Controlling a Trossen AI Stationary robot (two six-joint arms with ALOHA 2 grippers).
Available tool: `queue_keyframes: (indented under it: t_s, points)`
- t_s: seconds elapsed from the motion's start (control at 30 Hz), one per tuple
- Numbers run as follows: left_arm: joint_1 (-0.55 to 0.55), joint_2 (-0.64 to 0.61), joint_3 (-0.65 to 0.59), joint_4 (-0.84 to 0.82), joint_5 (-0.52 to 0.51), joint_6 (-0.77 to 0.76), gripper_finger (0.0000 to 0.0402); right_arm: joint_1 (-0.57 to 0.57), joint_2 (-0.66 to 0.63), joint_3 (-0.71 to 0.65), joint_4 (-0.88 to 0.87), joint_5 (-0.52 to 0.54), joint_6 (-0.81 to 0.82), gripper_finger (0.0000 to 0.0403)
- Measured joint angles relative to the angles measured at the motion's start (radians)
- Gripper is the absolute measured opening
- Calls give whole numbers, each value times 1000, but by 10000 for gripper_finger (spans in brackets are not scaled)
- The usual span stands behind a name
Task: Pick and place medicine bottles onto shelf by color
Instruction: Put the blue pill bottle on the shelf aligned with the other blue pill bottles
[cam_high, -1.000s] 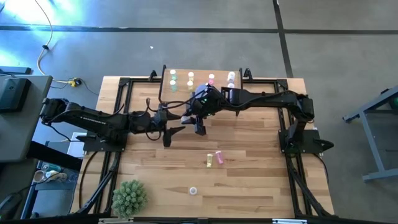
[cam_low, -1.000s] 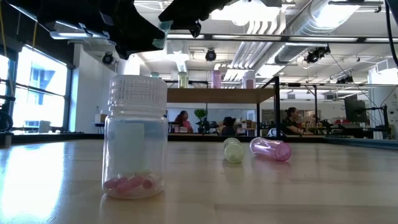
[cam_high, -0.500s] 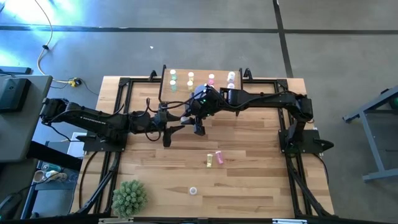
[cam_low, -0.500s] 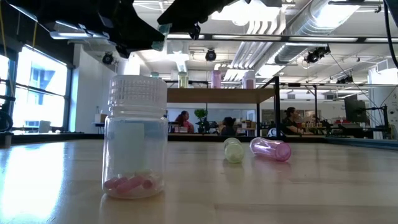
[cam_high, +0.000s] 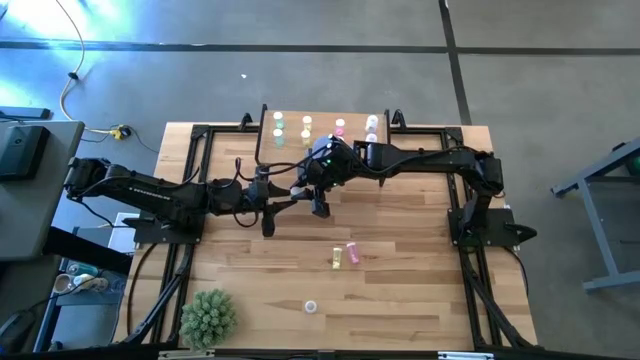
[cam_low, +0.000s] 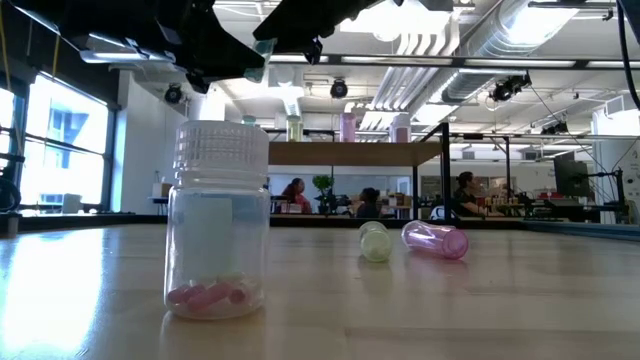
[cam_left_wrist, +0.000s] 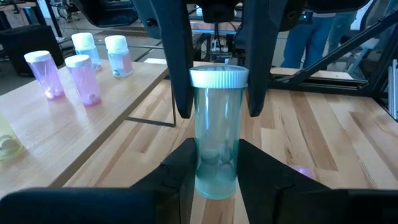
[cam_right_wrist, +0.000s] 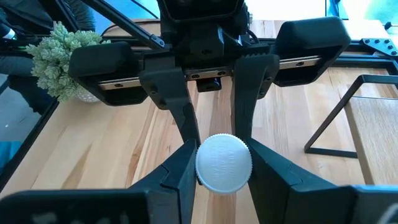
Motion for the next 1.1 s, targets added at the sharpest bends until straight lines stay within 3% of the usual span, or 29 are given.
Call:
queue_keyframes:
  t_s: [0.13,0.5,0.8,0.97,1.1]
  points:
    - [0,0,0,0,0,1,94,0,0,0,0,-1,-8,121]
    - [0,0,0,1,-3,2,93,-2,-17,110,-67,-3,43,216]
    - [9,-39,0,21,0,50,93,-5,-51,275,-319,36,-112,226]
    - [21,-51,-40,89,5,24,92,-17,-68,228,-422,49,-136,226]
    - [33,-51,-105,221,17,5,92,-20,-78,101,-393,49,-128,226]
